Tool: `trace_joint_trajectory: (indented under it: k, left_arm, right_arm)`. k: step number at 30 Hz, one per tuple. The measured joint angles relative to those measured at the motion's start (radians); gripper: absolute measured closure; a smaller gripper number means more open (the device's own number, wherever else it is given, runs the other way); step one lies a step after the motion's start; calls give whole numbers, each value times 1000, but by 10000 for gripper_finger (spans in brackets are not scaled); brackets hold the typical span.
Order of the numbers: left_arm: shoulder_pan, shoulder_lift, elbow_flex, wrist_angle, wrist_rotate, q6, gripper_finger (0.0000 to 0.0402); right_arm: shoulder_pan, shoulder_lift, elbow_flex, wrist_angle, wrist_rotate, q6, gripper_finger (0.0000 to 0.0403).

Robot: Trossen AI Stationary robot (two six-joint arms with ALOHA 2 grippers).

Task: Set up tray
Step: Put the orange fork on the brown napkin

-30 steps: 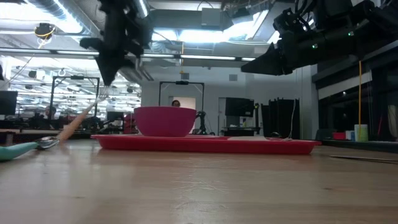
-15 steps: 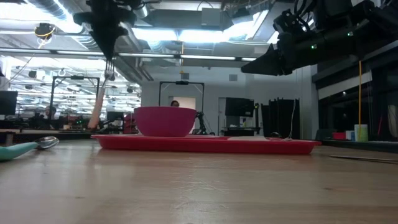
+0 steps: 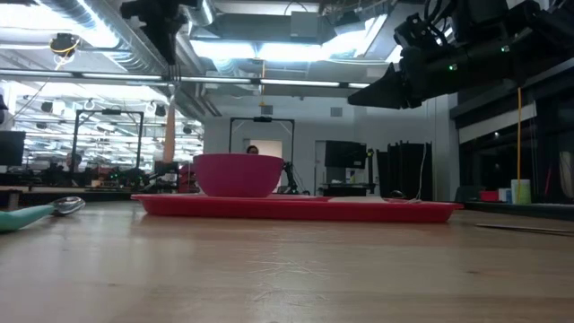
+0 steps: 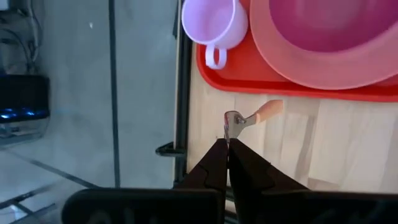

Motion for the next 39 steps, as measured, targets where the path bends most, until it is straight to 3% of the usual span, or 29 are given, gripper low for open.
trace_joint_trajectory:
  k: [8, 13, 25, 39]
  left_arm:
    - [-56, 0, 30, 54, -94, -31, 400]
    - [-95, 1, 29, 103, -77, -36, 400]
    - [-169, 8, 29, 306, -79, -32, 400]
    - [-269, 111, 29, 530, -76, -51, 400]
  right_arm:
    - [0, 0, 0, 1, 11, 0, 373]
    - [0, 0, 0, 2, 62, 0, 373]
    - [0, 0, 0, 40, 63, 0, 373]
    - [10, 0, 17, 81, 86, -52, 387]
